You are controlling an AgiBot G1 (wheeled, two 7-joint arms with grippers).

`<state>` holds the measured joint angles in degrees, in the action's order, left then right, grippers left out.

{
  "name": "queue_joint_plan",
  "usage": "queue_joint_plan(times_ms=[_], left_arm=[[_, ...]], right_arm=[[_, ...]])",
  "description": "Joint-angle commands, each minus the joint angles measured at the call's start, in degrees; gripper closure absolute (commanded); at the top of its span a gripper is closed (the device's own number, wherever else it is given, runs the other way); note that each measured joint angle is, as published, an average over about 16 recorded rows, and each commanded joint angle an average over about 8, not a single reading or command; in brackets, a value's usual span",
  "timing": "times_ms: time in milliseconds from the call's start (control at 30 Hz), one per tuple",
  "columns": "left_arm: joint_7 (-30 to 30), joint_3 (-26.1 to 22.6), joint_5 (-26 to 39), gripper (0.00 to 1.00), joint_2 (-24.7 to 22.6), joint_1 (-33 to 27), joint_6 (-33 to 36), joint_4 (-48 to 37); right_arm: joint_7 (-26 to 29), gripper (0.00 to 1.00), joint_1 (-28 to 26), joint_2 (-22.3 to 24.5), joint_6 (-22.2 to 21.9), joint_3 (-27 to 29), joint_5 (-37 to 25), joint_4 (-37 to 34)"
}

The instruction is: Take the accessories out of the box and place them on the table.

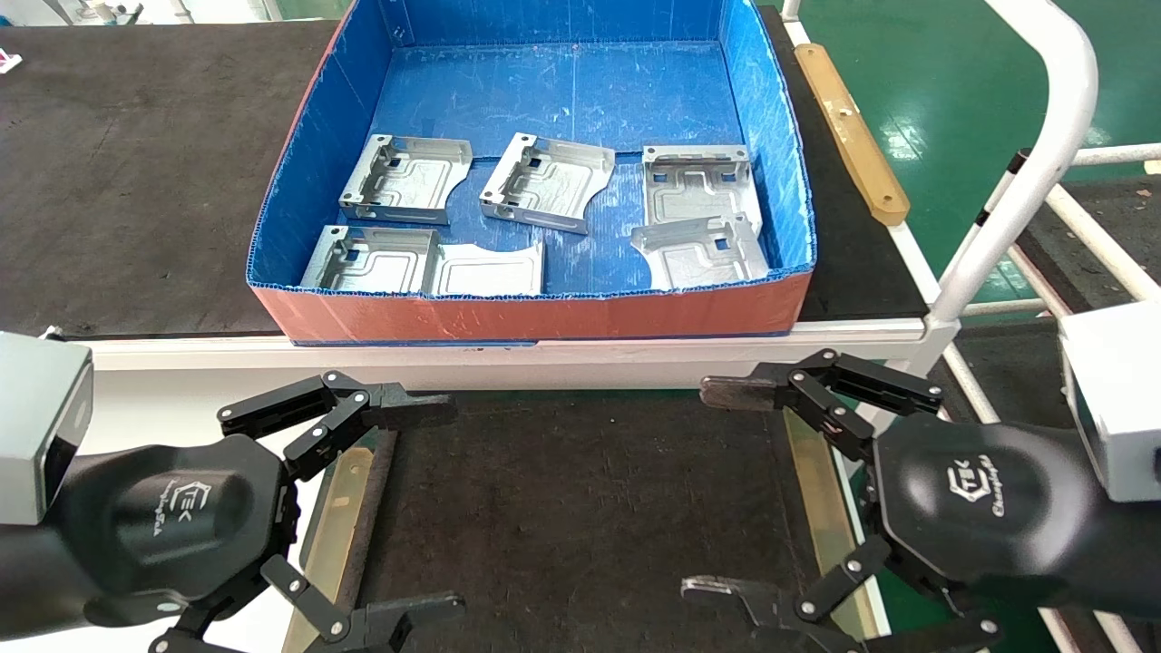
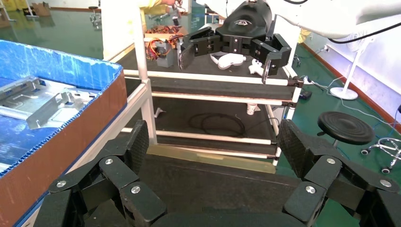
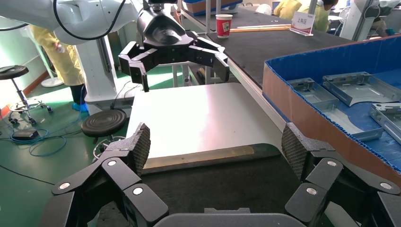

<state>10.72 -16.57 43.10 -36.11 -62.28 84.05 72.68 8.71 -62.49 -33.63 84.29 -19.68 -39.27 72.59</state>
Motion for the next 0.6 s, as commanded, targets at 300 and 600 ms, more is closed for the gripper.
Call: queue_joint_plan(times_ms=[300,600], left_arm=[[1.37,-1.8,5.27,0.0,-4.58,-5.3,-6.66,-3.59],[-0.73,-4.64,13.46,0.0,-11.43,-12.76,-14.11,-12.44]], right_arm=[[-0.01,0.0,-0.01,0.0,0.0,-0.01,0.0,-0.01],[-0.01,0.0,-0.01,0.0,0.0,-0.02,0.01,-0.01]])
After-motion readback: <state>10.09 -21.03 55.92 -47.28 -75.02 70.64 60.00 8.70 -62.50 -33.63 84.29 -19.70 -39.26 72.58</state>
